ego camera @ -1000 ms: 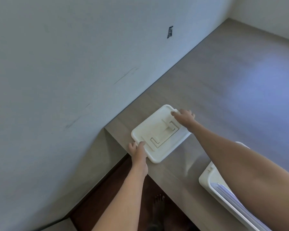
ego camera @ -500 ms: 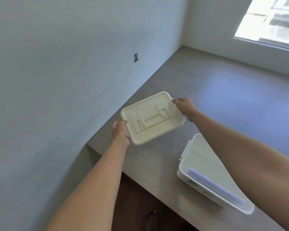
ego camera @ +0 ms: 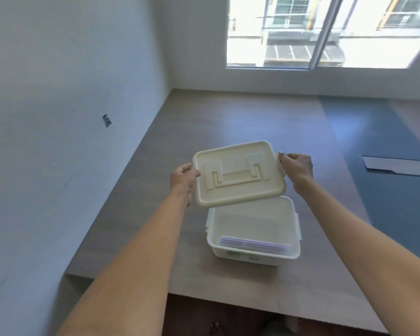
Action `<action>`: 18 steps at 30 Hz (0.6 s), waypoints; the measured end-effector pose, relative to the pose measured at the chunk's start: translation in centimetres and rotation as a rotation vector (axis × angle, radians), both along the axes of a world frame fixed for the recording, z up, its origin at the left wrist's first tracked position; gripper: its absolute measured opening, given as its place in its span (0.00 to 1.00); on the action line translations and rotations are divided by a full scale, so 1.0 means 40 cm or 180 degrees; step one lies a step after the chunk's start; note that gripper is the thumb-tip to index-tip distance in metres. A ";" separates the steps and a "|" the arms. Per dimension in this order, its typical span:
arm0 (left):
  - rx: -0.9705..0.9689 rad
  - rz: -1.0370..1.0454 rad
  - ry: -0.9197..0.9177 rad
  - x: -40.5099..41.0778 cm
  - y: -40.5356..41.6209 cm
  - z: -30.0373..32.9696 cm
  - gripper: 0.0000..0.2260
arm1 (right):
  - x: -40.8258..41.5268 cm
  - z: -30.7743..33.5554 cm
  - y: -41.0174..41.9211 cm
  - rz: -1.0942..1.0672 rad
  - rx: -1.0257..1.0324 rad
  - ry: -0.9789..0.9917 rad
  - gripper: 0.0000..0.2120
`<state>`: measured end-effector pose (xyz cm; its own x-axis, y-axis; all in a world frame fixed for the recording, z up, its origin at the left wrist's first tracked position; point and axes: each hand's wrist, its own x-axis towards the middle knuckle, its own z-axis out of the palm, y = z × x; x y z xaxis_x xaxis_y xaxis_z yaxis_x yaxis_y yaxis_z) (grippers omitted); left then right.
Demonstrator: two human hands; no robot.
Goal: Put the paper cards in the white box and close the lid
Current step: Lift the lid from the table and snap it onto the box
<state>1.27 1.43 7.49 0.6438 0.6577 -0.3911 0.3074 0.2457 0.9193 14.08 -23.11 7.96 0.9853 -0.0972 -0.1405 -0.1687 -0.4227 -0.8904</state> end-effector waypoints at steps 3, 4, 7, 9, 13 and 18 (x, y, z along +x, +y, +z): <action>0.0121 -0.0193 0.0015 0.006 -0.073 -0.018 0.22 | -0.057 -0.039 -0.086 -0.0272 -0.0060 0.0070 0.17; 0.0161 -0.0238 0.0012 0.004 -0.091 -0.030 0.22 | -0.076 -0.053 -0.105 -0.0360 -0.0062 0.0050 0.18; 0.0281 -0.0366 0.0072 -0.013 -0.131 -0.076 0.23 | -0.134 -0.096 -0.148 -0.0527 -0.0019 0.0065 0.14; 0.0366 -0.0354 0.0161 -0.033 -0.147 -0.104 0.23 | -0.166 -0.130 -0.164 -0.0534 -0.0040 0.0119 0.13; 0.0533 -0.0267 0.0274 -0.075 -0.160 -0.153 0.23 | -0.214 -0.190 -0.176 -0.0515 -0.0144 0.0240 0.12; 0.0653 -0.0383 0.0345 -0.114 -0.165 -0.192 0.23 | -0.257 -0.234 -0.189 -0.0590 -0.0316 0.0263 0.14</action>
